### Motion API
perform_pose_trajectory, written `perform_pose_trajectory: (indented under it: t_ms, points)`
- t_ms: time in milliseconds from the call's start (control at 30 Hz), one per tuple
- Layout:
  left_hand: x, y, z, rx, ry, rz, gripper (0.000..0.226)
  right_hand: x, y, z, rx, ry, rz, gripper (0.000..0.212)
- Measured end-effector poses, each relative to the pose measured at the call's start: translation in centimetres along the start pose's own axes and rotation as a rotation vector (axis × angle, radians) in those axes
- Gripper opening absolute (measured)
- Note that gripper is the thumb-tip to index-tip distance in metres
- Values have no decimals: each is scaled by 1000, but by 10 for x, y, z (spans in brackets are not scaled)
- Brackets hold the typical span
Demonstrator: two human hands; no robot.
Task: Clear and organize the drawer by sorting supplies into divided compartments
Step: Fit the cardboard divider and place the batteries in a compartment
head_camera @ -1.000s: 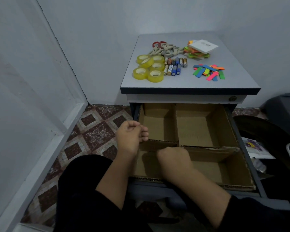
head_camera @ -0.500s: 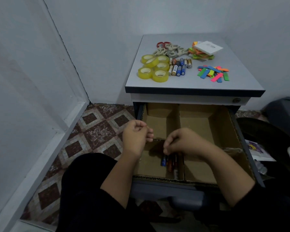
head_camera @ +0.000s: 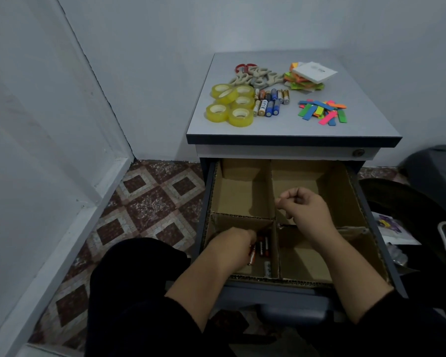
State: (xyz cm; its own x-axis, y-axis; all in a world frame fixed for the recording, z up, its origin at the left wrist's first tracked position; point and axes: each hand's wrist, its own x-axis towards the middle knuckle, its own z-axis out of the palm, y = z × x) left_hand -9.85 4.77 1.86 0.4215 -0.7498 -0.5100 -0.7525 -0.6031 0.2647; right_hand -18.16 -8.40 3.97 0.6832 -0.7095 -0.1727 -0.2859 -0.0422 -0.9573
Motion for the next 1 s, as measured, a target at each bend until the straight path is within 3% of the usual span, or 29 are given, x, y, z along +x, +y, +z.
perform_pose_trajectory:
  t_ms: [200,300,400,533,667,833,1000]
  points:
    - [1,4,2,-70,-1,12,50,1,2,-2,2,-11,-32,4]
    - [2,4,8,-59,-95,40,30,2,3,-3,10,-15,-30,4]
    - [2,-3,11,-216,-50,26,8,2,4,-3,21,-21,-34,7]
    - [5,-12,8,-13,185,-128,19,1,5,-4,29,-29,-37,6]
    - [10,-7,7,10,40,-206,19,2,4,-3,28,-32,-37,5]
    - [14,-8,16,-168,24,-185,28,2,6,-3,31,-38,-43,7]
    - [13,-7,17,-151,-62,-153,34,3,7,-3,33,-42,-47,5]
